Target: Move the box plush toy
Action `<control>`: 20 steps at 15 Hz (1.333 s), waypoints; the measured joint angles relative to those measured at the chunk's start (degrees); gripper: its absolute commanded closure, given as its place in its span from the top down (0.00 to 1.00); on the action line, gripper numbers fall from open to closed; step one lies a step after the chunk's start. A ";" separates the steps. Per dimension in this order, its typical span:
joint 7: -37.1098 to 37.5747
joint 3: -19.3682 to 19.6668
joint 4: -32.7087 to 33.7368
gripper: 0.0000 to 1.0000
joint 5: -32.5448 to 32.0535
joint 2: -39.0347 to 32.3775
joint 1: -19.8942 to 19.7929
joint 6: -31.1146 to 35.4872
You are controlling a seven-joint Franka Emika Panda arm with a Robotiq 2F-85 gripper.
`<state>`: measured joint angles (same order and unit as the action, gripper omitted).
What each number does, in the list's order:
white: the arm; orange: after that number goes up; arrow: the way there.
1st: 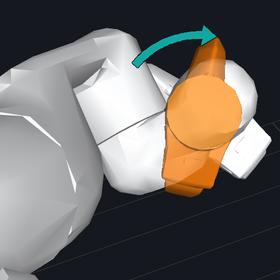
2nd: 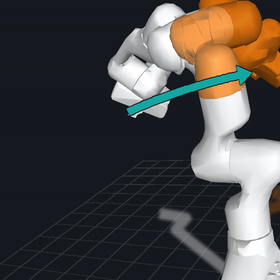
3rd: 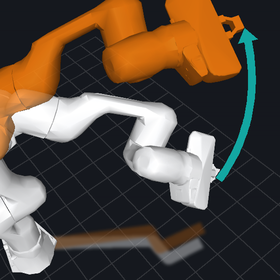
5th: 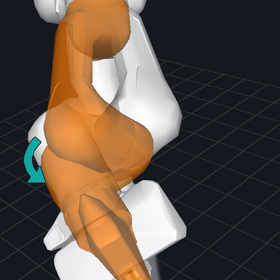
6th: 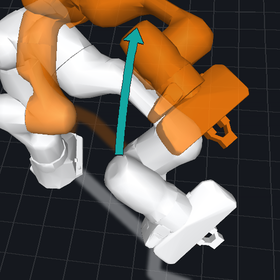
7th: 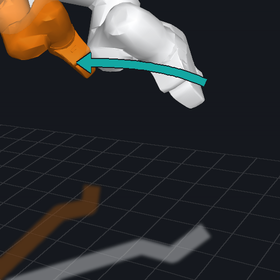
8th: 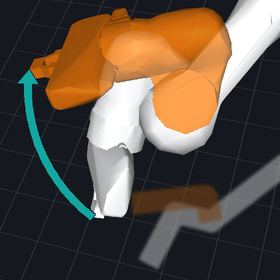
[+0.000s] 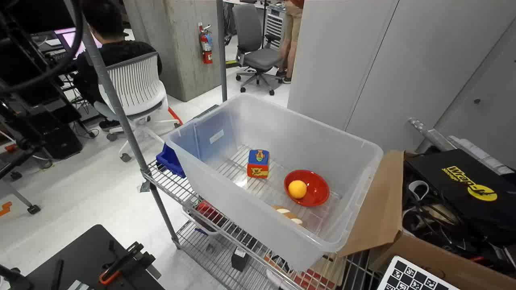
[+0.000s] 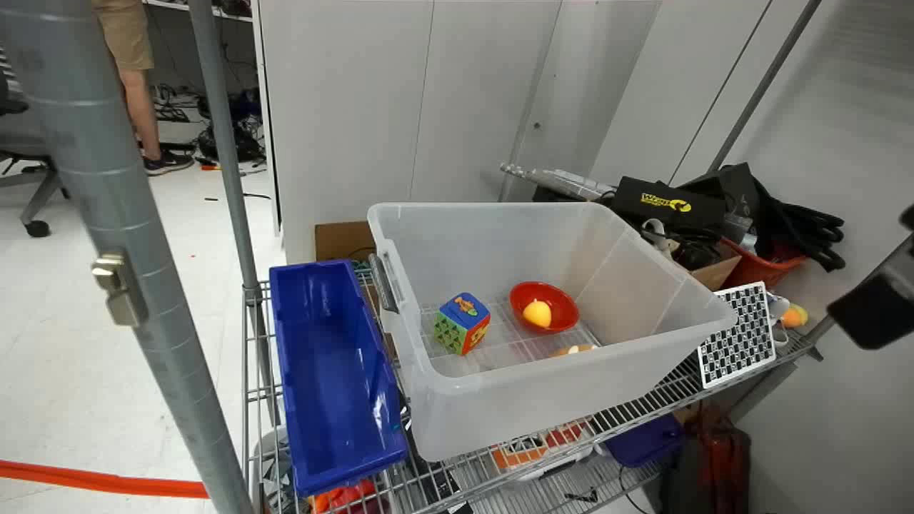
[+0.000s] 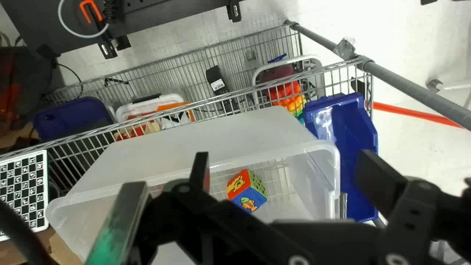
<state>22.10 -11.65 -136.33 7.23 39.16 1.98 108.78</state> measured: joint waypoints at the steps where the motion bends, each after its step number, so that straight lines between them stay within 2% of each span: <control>1: 0.00 0.00 0.09 1.00 0.00 0.02 0.00 0.02; 14: 0.38 -0.05 0.12 1.00 -0.32 -0.77 -0.29 0.69; 17: 2.15 -0.61 1.22 1.00 -1.16 -4.20 -0.62 5.20; 20: 3.10 -1.53 4.39 1.00 -4.21 -10.95 -0.95 12.46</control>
<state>25.20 -13.18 -131.94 3.02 28.21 1.04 121.24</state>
